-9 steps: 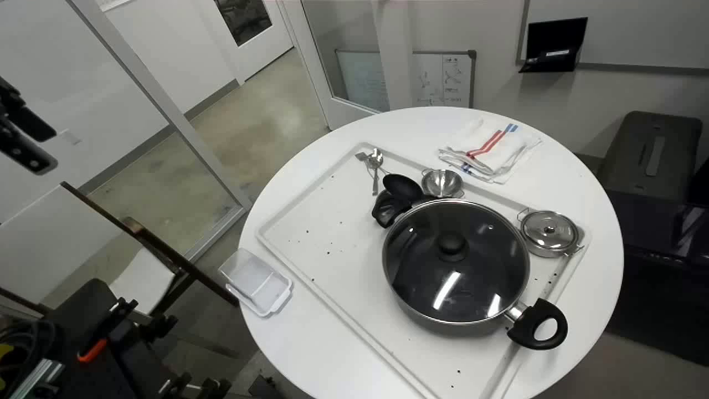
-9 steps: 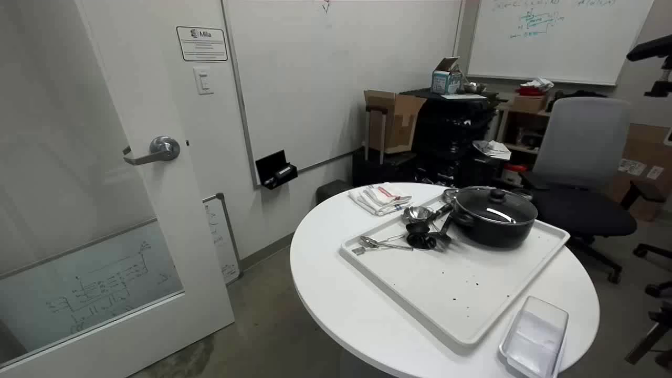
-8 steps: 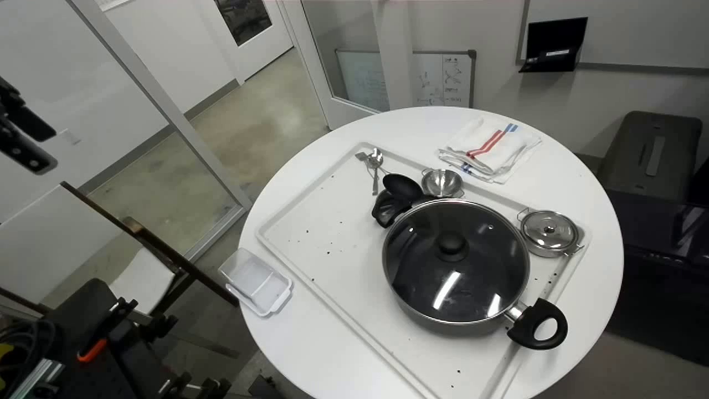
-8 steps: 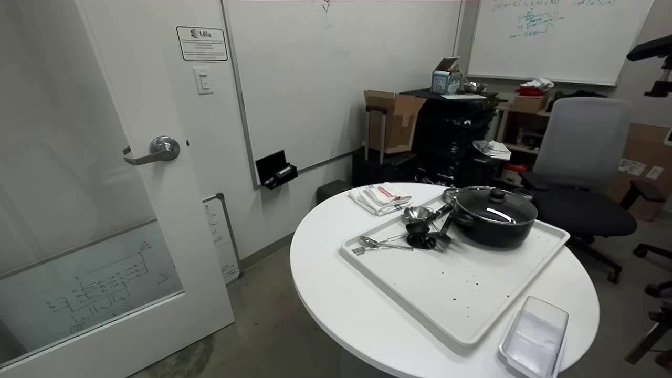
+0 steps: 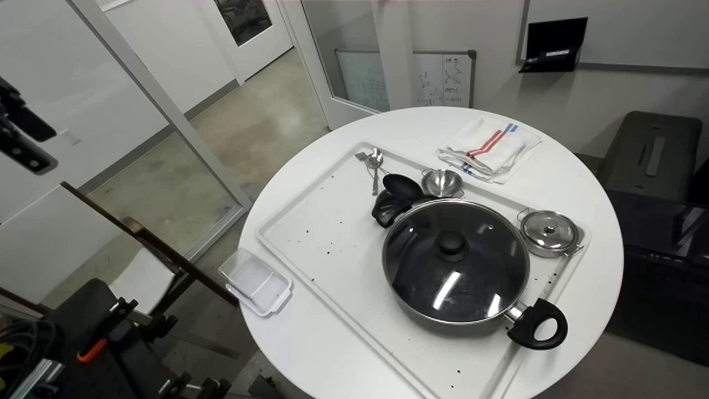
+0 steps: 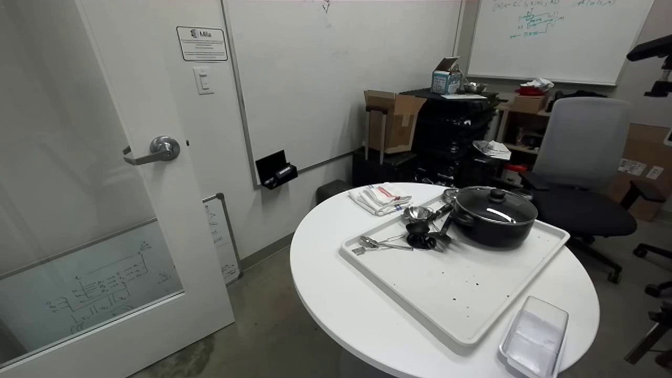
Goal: Remove the glass lid from the black pot.
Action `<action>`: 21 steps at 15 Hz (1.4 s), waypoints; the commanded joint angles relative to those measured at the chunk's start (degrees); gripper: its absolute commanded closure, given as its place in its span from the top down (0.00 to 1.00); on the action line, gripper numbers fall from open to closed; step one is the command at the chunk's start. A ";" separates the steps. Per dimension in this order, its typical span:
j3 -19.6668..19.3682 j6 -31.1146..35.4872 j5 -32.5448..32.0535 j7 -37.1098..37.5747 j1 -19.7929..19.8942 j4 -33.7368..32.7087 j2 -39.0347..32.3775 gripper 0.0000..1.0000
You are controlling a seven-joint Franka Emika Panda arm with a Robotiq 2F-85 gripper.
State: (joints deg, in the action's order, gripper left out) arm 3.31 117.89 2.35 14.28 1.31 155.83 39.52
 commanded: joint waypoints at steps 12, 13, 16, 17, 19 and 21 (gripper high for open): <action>0.44 2.80 0.09 3.49 2.62 -2.31 -6.22 1.00; 0.37 3.52 0.04 4.46 3.30 -3.03 -7.87 1.00; -0.03 5.84 0.30 7.47 5.14 -5.65 -13.20 1.00; -0.16 6.37 0.19 8.68 5.85 -7.04 -15.73 1.00; -0.71 7.48 0.46 10.95 6.92 -9.37 -19.69 1.00; -1.42 7.87 0.57 12.93 7.69 -12.05 -23.61 1.00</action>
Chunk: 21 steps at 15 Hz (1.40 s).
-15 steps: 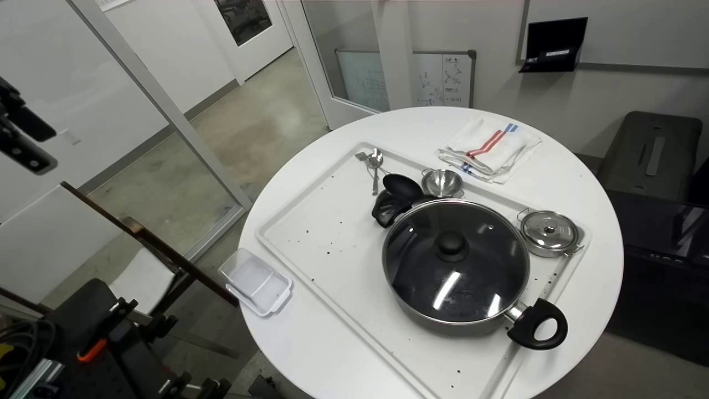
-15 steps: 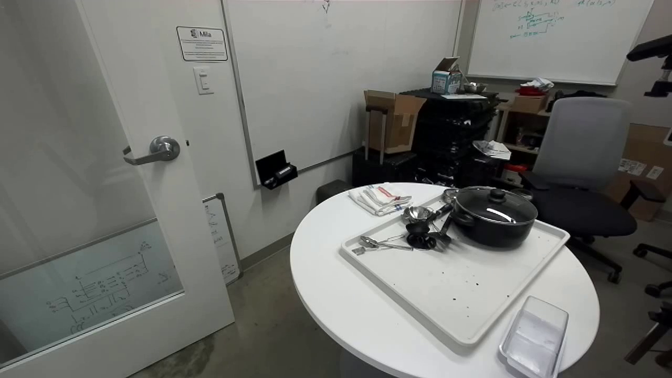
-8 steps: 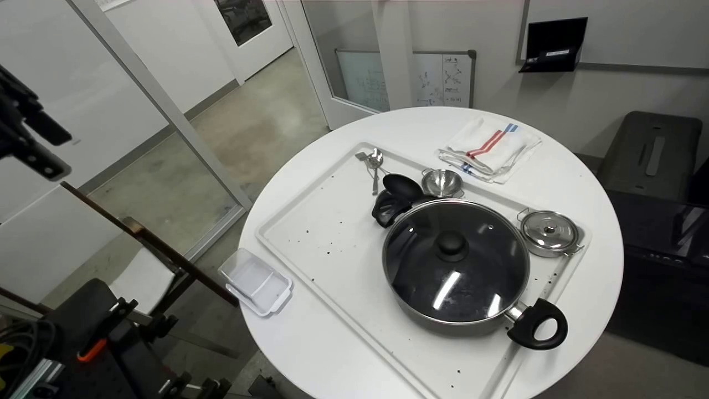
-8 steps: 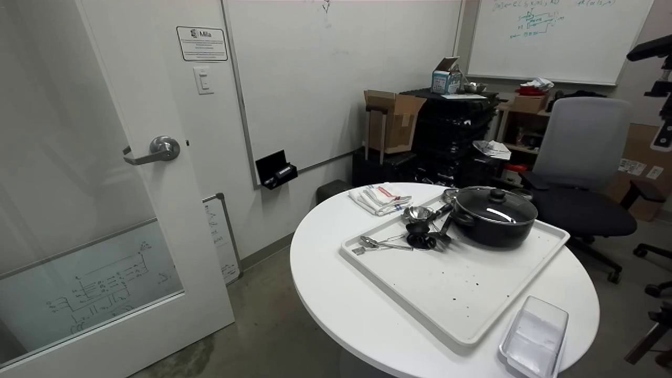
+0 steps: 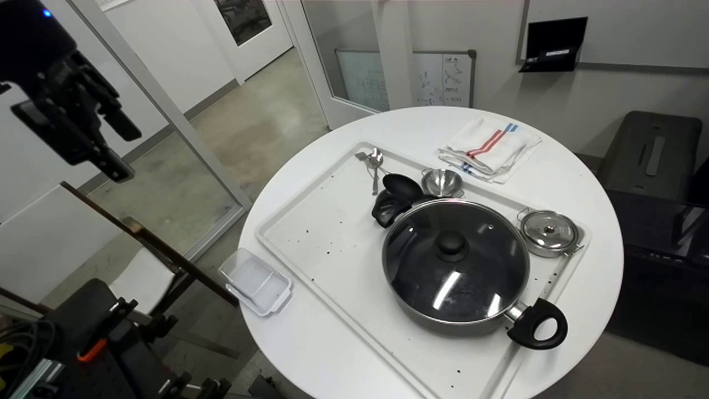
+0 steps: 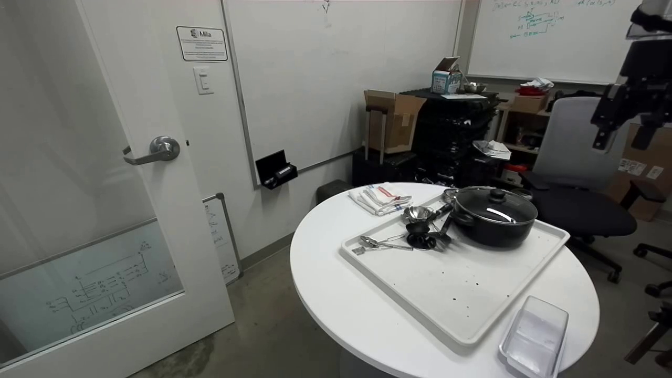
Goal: Remove the glass lid from the black pot.
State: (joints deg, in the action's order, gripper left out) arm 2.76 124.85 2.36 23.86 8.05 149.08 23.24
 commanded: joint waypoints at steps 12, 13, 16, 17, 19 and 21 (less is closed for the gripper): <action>-8.86 4.70 4.34 17.15 1.70 -23.88 -31.47 1.00; -9.49 4.60 5.15 17.81 1.67 -25.49 -33.24 1.00; -11.12 4.26 8.82 17.72 1.95 -30.27 -38.61 1.00; -11.63 4.43 9.76 17.89 2.02 -31.64 -40.25 1.00; -12.64 4.40 11.04 18.31 2.18 -34.28 -43.39 1.00; -13.52 4.30 11.90 19.07 2.45 -36.83 -46.43 1.00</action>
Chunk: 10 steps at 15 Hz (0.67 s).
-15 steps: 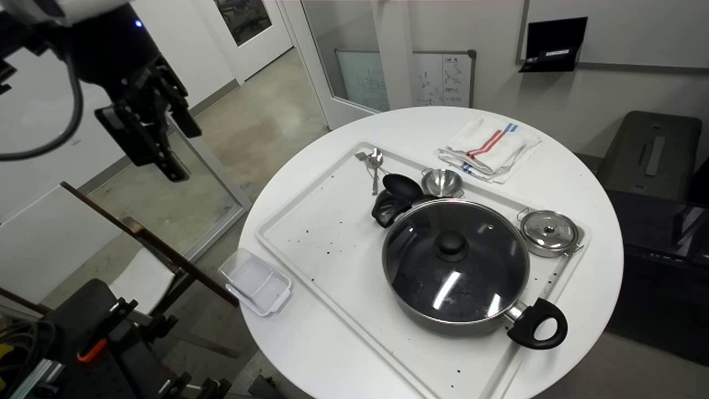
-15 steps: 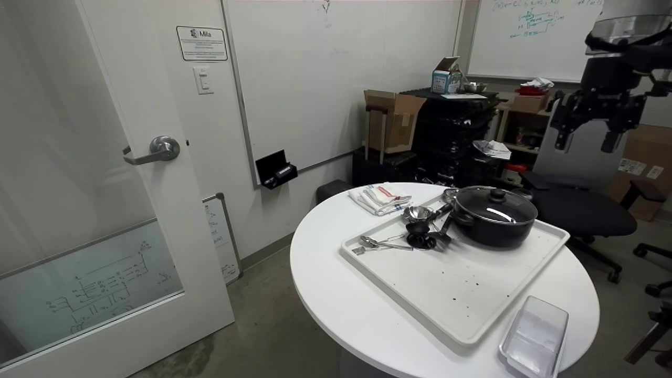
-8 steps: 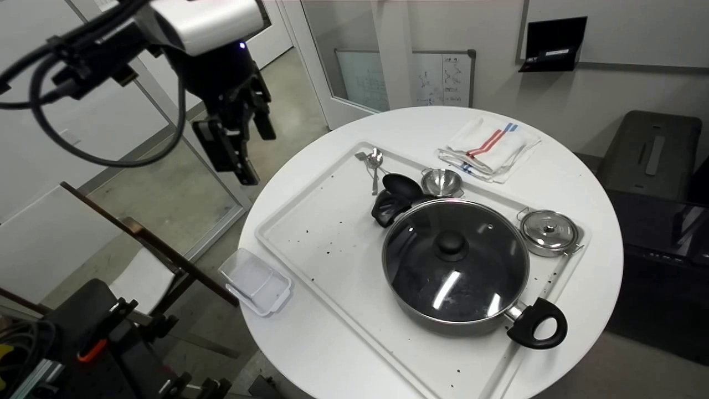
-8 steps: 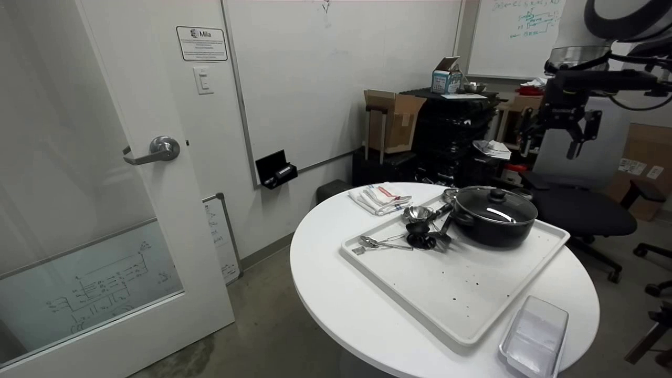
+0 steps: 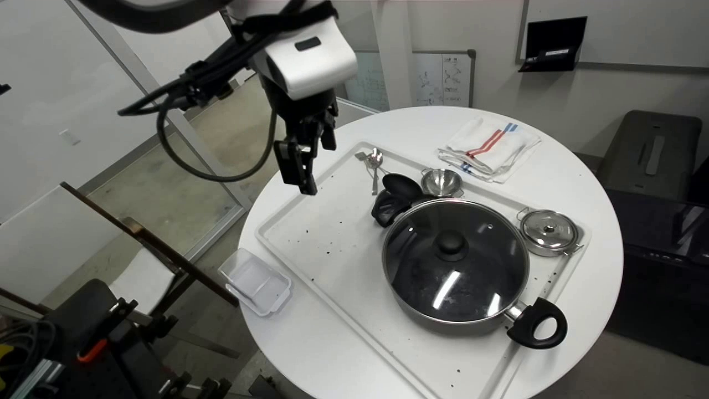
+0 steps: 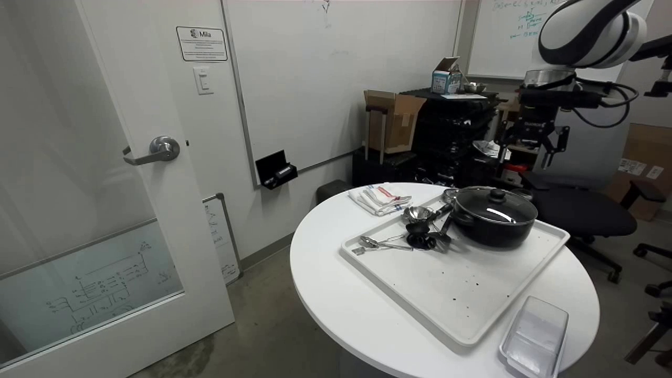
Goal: Remove the glass lid from the black pot.
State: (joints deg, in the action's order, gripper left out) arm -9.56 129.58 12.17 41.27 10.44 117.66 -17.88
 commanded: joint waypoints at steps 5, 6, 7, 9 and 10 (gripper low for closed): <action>-3.26 0.22 3.19 5.23 1.07 -11.09 -11.84 1.00; -3.59 0.40 3.29 6.07 1.32 -12.23 -12.99 1.00; -4.02 0.74 3.28 7.28 1.58 -13.50 -14.34 1.00; -4.84 2.07 3.10 9.82 1.99 -15.90 -17.00 1.00; -5.12 2.45 2.99 10.98 2.20 -17.03 -18.21 1.00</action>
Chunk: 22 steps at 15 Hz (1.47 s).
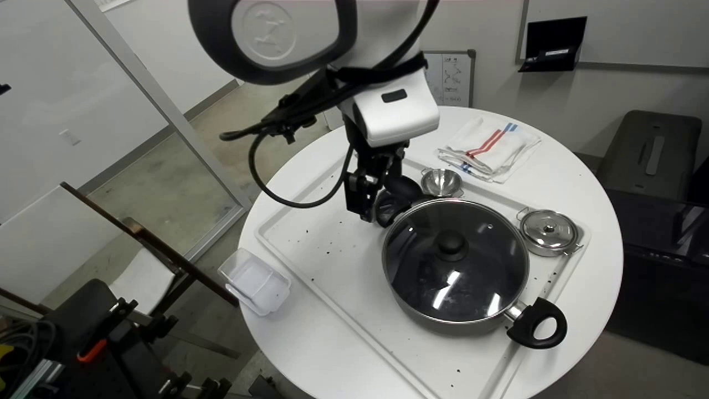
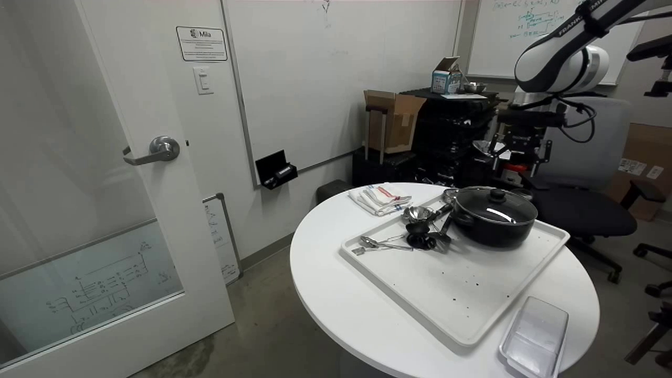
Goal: Remove the glass lid from the black pot.
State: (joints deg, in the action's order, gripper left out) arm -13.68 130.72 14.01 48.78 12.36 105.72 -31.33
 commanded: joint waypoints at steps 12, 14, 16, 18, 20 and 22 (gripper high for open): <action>-4.75 7.46 -1.45 17.55 0.22 -19.88 -22.11 1.00; -4.85 6.88 -1.76 18.63 0.33 -21.78 -23.82 1.00; -4.75 6.68 -1.79 19.23 0.48 -23.03 -25.13 1.00; -4.66 6.37 -1.81 19.70 0.66 -24.12 -26.19 1.00; -4.59 6.13 -1.79 19.76 0.82 -25.01 -27.00 0.74; -4.59 6.06 -1.76 19.66 0.93 -25.45 -27.41 0.60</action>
State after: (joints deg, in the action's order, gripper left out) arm -17.97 138.37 13.34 66.57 13.03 83.65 -56.75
